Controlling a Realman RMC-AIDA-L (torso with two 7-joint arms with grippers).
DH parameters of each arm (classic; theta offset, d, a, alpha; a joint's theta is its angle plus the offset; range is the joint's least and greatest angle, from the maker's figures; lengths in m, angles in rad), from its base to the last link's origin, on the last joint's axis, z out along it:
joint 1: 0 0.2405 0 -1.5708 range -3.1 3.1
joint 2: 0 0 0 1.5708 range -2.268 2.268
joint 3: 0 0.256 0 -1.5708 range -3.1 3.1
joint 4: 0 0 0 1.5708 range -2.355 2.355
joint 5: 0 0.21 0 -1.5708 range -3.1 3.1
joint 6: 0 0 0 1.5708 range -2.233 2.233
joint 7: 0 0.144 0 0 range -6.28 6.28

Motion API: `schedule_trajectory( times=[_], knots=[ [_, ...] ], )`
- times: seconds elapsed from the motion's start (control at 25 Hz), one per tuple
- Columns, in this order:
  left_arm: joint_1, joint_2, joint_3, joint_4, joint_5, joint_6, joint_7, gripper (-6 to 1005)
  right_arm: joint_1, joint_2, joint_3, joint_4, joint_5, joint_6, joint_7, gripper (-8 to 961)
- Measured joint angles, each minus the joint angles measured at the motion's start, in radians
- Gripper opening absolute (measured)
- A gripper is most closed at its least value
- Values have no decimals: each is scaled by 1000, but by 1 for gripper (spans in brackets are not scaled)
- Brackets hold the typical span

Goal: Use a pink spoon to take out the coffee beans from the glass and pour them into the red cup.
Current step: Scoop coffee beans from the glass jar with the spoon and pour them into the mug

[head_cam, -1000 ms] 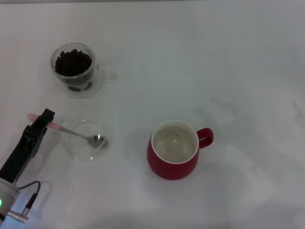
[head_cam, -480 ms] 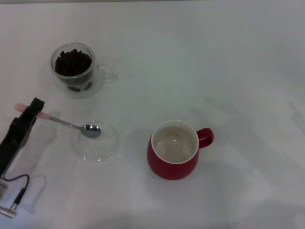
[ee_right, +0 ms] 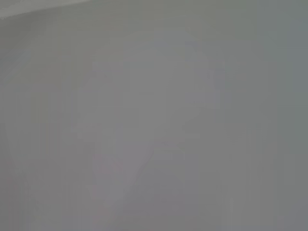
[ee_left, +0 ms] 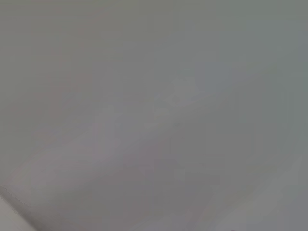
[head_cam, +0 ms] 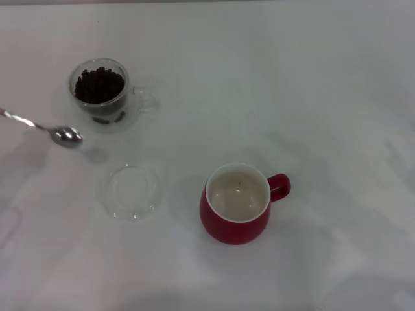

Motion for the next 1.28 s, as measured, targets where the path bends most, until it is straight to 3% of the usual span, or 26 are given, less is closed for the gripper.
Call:
schedule_trajectory(
  times=[0.2, 0.44, 0.6, 0.68, 0.8, 1.0, 1.28],
  knots=[
    [-29, 47, 9, 148, 47, -39, -120, 127, -1, 22, -7, -9, -4, 1, 0, 617],
    [-156, 151, 12, 179, 105, -163, -259, 126, -19, 36, -32, -58, -27, 2, 4, 618],
    [-202, 169, 13, 184, 138, -206, -293, 126, -41, 37, -44, -96, -42, 2, 7, 616],
    [-276, 184, 13, 185, 231, -277, -349, 126, -49, 39, -56, -109, -43, 2, 8, 615],
    [-308, 184, 13, 186, 275, -304, -365, 126, -59, 39, -66, -115, -43, 2, 10, 613],
    [-420, 156, 13, 187, 448, -437, -407, 126, -60, 39, -66, -109, -43, 3, 30, 611],
    [-471, 123, 21, 187, 524, -541, -420, 125, -51, 36, -67, -106, -42, 3, 57, 609]
  ],
)
